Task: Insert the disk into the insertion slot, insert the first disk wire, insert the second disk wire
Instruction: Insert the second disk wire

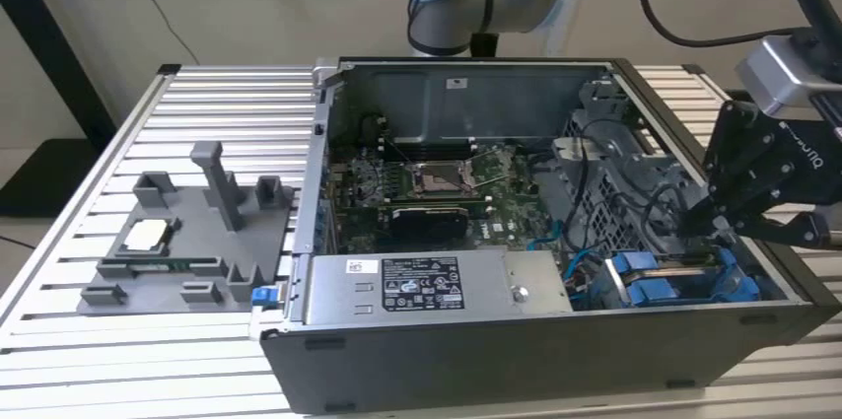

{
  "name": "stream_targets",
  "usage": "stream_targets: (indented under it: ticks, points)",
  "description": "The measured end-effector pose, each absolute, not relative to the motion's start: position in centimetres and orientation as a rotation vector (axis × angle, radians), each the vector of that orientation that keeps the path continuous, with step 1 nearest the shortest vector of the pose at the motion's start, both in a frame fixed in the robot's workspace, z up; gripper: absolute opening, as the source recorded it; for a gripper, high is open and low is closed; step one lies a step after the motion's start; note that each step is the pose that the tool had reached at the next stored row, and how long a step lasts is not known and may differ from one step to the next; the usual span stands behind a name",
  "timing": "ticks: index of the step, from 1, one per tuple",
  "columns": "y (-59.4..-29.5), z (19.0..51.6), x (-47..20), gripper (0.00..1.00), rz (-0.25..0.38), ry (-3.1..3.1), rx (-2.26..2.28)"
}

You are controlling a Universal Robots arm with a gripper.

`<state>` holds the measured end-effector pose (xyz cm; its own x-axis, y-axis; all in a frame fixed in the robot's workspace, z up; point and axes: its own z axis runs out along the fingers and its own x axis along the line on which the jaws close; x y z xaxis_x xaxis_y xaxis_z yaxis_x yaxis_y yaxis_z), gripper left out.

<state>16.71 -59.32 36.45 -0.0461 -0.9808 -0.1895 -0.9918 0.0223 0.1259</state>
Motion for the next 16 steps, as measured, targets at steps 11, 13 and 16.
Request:
stream_targets:
  ticks: [11, 13, 16]
  points:
    - [-59.3, 35.6, 17.4, 0.15, 0.351, 2.212, -2.137]
    - [-59.3, 35.2, 17.7, 0.15, 0.352, 2.213, -2.137]
    - [-59.3, 34.9, 17.9, 0.15, 0.358, 2.216, -2.139]
